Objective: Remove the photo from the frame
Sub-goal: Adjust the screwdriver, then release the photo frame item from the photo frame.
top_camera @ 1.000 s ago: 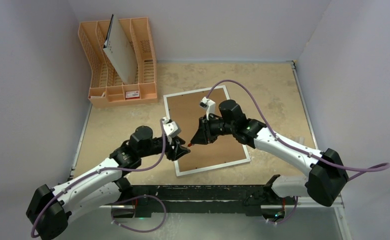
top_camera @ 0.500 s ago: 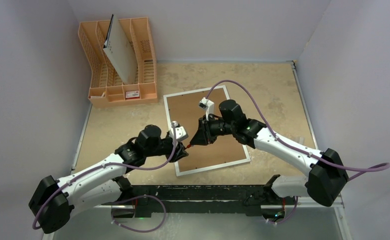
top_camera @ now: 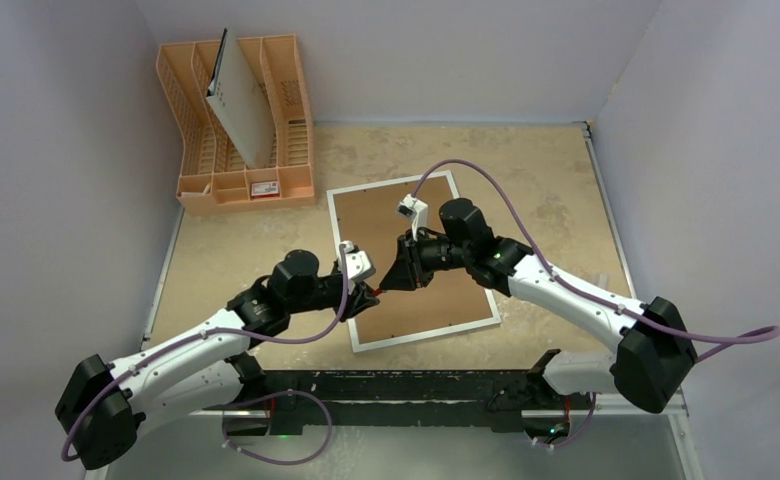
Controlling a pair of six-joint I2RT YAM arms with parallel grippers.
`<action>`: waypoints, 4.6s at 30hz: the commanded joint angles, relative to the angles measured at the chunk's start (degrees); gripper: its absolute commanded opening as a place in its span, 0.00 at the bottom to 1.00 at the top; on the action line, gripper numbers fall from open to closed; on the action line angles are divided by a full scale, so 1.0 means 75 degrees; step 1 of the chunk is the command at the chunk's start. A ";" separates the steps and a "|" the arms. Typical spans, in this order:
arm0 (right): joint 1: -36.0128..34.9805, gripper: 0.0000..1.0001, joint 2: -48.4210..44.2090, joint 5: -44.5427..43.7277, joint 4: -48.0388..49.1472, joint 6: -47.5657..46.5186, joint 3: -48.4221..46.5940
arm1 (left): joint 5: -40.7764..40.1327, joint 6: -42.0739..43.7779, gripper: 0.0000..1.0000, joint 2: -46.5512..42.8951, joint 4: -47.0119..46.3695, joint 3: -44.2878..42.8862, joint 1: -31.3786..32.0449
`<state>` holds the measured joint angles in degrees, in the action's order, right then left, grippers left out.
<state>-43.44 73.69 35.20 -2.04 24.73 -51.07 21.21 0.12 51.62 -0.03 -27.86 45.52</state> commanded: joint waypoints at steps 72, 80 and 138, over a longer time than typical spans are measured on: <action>0.0002 0.32 0.0099 0.1693 0.0284 -0.0330 0.0247 | -0.0460 0.2156 0.00 0.0055 0.1656 -0.1171 0.0540; 0.0003 0.00 0.0102 0.1315 0.0095 -0.0312 0.0217 | -0.0836 0.1875 0.22 0.0073 0.1604 -0.1181 0.0540; 0.0997 0.00 -0.0568 -0.3338 -0.1275 0.0031 -0.0269 | -0.4117 -0.3929 0.24 0.4320 0.0230 -0.1140 -0.1425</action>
<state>-36.86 70.24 8.54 -13.41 25.52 -50.52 -11.94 -34.33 82.78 1.43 -35.59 35.00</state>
